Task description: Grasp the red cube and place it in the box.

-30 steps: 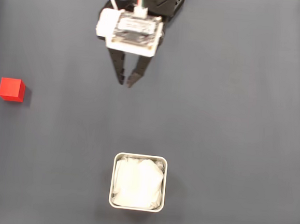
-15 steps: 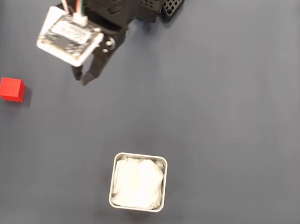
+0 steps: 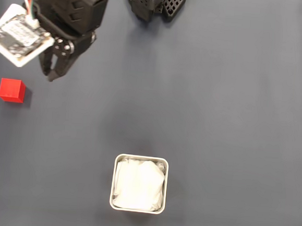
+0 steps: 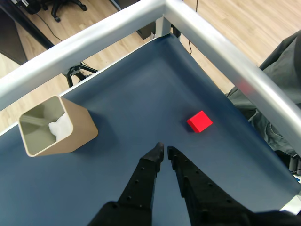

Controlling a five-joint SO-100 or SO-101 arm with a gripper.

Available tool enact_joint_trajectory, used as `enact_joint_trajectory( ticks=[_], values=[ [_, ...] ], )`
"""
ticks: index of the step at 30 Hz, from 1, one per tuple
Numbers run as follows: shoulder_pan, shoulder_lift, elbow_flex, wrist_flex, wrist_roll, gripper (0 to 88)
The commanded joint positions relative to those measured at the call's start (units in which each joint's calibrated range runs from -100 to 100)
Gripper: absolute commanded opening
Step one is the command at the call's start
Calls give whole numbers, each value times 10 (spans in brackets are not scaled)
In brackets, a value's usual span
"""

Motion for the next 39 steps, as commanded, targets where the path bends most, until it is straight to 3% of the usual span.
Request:
enact_joint_trajectory(
  ticks=[1, 24, 39],
  values=[
    [22, 4, -25, -22, -1, 6],
    [123, 108, -12, -116, 4, 128],
    [154, 122, 89, -197, 17, 217]
  ],
)
